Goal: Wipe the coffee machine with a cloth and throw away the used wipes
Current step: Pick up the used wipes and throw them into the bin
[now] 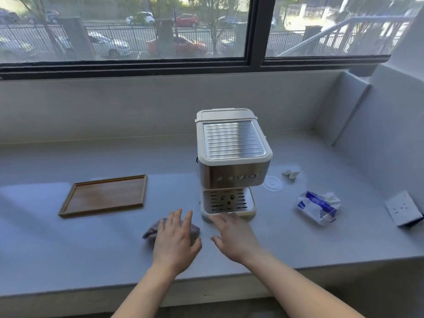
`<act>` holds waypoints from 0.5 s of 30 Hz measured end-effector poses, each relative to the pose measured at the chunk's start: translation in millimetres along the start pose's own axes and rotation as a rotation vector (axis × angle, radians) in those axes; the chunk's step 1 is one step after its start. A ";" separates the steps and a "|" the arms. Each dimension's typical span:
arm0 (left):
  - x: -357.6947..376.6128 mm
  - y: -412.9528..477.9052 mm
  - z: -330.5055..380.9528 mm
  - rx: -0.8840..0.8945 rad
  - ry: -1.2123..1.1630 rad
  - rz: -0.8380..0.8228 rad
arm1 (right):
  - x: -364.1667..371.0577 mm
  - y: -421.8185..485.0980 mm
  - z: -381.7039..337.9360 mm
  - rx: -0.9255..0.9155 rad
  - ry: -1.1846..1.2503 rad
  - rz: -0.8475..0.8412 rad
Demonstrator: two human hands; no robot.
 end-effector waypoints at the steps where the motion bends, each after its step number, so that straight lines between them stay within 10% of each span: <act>1: -0.7 0.6 9.0 0.019 -0.007 0.010 | -2.9 -3.9 8.4 0.021 -0.007 0.003; 15: 2.0 39.0 118.6 0.375 -0.037 0.034 | -45.3 -53.0 96.9 0.377 -0.081 0.046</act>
Point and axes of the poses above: each hand's wrist, its own y-axis towards the middle knuckle, its own x-axis out of the palm, z = x × y, the point moved 4 cm from there along y, towards the middle knuckle, and after that the axes turned 12 degrees about x, right-handed, at the moved point
